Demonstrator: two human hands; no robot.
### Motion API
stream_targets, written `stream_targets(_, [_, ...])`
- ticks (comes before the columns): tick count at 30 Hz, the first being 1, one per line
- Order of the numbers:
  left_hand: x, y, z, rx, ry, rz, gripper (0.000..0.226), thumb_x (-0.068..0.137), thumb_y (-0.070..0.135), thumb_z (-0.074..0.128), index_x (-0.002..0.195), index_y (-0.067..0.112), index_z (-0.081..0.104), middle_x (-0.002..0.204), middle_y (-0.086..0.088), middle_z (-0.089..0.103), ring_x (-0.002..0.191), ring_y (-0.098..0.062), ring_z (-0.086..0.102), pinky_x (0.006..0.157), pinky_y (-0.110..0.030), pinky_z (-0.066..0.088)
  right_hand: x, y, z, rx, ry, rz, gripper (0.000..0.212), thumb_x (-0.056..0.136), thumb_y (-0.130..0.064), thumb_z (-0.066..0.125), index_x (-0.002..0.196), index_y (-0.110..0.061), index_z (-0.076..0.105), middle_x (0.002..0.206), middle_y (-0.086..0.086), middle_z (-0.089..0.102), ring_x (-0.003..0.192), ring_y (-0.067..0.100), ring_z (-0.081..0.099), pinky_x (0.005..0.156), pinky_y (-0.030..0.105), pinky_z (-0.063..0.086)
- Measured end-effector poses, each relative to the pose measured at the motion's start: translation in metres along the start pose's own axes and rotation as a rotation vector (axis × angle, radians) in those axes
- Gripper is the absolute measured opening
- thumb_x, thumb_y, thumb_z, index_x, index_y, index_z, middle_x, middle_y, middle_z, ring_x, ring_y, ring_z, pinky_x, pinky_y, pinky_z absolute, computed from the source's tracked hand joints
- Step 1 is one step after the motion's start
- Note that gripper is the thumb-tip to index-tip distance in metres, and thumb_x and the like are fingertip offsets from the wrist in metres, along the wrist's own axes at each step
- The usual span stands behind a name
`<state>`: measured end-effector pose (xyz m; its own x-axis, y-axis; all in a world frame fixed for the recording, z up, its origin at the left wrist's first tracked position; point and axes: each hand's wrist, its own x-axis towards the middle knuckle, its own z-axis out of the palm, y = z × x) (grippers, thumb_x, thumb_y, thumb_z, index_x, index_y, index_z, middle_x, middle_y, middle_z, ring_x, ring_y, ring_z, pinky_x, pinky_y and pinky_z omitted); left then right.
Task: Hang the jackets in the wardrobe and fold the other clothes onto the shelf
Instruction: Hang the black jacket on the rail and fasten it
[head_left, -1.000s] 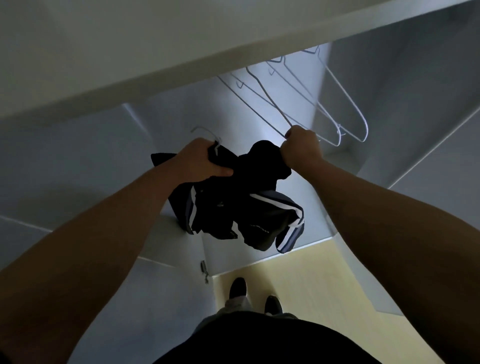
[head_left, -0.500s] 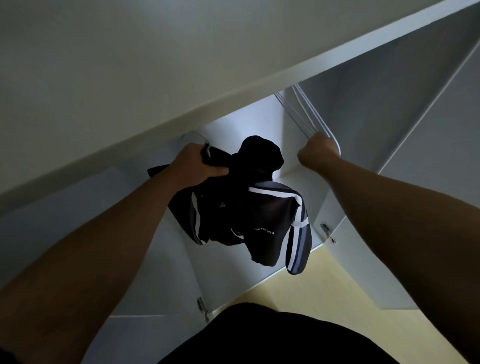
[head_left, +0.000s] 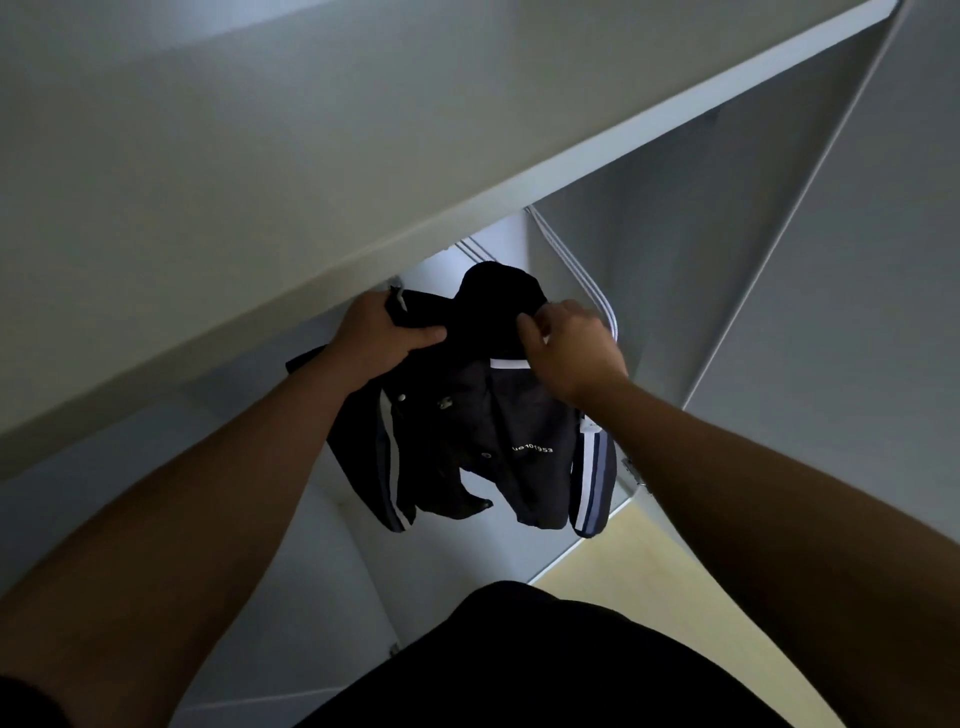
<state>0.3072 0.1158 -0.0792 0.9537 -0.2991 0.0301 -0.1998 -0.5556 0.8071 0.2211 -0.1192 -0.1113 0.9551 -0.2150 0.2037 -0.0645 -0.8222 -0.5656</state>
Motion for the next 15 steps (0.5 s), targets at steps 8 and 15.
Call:
stream_targets(8, [0.002,-0.009,-0.012,-0.112,0.024,-0.051,0.049,0.061,0.030,0.091,0.108,0.022,0.078,0.107,0.004,0.077,0.102,-0.014,0.072,0.100,-0.042,0.055,-0.014,-0.016,0.020,-0.052,-0.123,-0.227,0.055,0.091,-0.060,0.056,0.125,-0.018,0.050,0.115,0.007,0.064,0.100,0.034,0.063,0.079,0.042,0.050])
stream_targets(15, [0.029,-0.022,-0.007,-0.104,0.266,0.166,0.024,0.067,0.042,0.085,0.090,0.042,0.078,0.091,0.017,0.077,0.086,-0.002,0.074,0.080,-0.026,0.058,0.007,-0.025,0.068,-0.316,0.325,-0.410,0.024,0.099,-0.032,0.057,0.100,-0.008,0.061,0.083,0.010,0.065,0.071,0.037,0.063,0.055,0.034,0.028])
